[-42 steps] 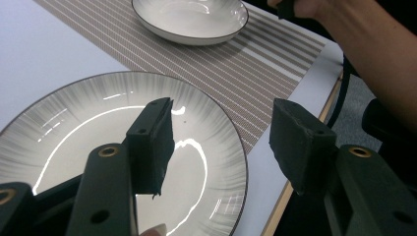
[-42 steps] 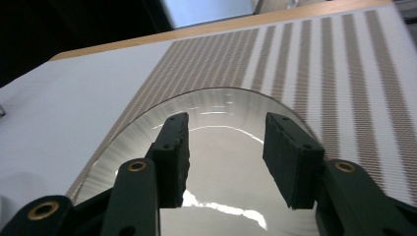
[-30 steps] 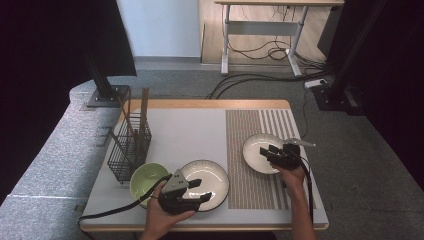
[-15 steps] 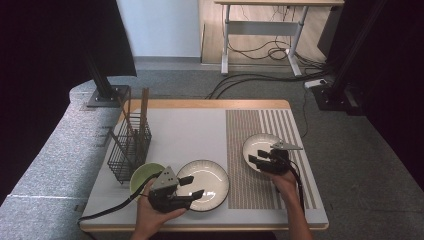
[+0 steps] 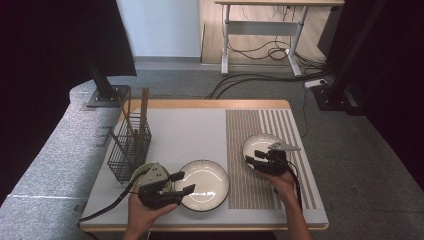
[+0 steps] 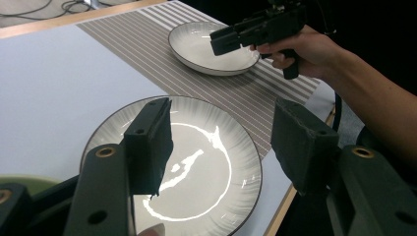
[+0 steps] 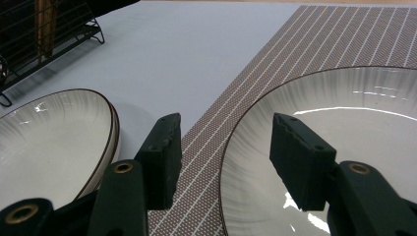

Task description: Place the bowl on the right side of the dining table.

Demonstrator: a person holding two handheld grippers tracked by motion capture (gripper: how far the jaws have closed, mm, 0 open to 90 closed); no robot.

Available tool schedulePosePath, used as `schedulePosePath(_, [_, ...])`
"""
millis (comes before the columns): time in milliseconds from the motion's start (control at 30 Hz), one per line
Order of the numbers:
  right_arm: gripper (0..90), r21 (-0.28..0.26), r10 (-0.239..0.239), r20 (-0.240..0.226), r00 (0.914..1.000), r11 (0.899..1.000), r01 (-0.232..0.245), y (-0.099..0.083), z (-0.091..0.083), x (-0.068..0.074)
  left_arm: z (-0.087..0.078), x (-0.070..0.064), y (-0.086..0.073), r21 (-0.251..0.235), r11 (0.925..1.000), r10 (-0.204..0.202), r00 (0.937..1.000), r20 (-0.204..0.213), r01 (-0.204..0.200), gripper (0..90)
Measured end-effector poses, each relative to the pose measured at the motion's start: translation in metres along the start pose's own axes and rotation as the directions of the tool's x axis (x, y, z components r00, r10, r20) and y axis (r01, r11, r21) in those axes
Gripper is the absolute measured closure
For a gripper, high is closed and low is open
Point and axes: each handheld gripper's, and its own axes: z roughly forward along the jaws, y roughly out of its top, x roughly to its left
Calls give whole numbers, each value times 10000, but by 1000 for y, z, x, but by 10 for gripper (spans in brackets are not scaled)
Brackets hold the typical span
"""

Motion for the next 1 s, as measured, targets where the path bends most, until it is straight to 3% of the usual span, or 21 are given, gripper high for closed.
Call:
schedulePosePath(333, [460,76,-158,-116,9998,9998,159,0,3,5,-6,7,-1,45,10000,-71,9996,-281,72,410])
schedulePosePath(533, [460,144,-160,-164,9997,9998,162,0,4,6,-11,16,-3,-172,9990,-415,9983,-419,408,411])
schedulePosePath(867, [458,236,-123,-105,9999,9996,125,-2,5,4,-21,27,-7,-446,9955,-848,9961,-262,836,412])
schedulePosePath(1000, [457,240,-142,-77,9999,9996,144,-3,7,4,-29,31,-9,-507,9947,-924,9941,-573,896,412])
